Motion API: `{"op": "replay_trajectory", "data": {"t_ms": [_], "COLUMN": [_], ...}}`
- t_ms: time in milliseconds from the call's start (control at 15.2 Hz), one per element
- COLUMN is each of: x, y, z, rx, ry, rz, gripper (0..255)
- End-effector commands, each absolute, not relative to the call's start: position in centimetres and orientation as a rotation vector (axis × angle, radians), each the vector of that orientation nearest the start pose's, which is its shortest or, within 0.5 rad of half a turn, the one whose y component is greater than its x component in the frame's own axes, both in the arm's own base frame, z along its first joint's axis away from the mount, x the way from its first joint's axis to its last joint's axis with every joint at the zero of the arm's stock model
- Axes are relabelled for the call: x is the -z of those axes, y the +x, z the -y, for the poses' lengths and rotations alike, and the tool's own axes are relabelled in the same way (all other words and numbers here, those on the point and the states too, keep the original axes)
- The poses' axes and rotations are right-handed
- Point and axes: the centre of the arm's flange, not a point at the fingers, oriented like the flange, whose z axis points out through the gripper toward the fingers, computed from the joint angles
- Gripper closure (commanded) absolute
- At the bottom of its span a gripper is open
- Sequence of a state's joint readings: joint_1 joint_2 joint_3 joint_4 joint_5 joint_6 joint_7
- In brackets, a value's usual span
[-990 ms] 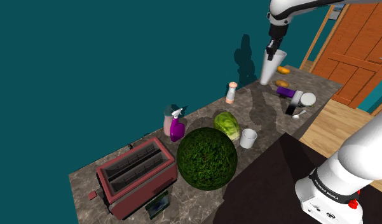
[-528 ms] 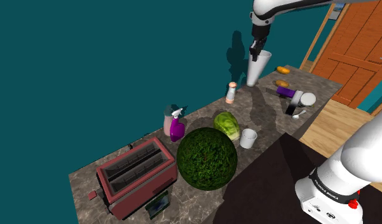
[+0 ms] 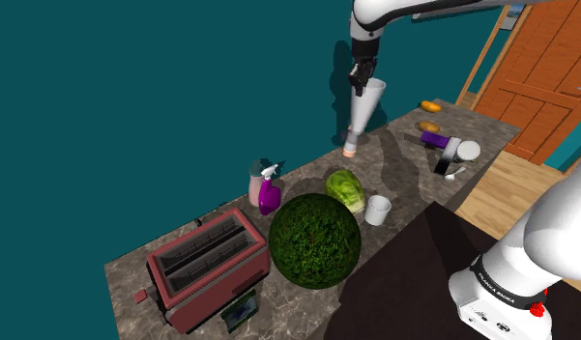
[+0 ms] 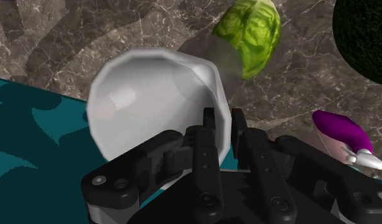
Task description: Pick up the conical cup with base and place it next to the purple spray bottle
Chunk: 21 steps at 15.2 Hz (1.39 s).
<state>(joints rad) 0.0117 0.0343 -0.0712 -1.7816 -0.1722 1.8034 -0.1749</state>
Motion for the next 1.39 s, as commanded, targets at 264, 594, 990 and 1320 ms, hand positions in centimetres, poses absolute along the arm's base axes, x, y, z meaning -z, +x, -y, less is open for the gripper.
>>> {"op": "replay_trajectory", "data": {"t_ms": [264, 594, 990, 1320], "x": [-52.4, -52.4, -50.8, -48.2], "y": [60.2, 62.8, 64.3, 64.3], "z": [-2.4, -8.5, -12.2, -12.2], "rx": [-0.052, -0.052, -0.052, -0.052], "ry": [-3.298, -3.298, -3.298, -3.298], "rz": [0.256, 0.256, 0.256, 0.256], "gripper": [255, 255, 255, 255]}}
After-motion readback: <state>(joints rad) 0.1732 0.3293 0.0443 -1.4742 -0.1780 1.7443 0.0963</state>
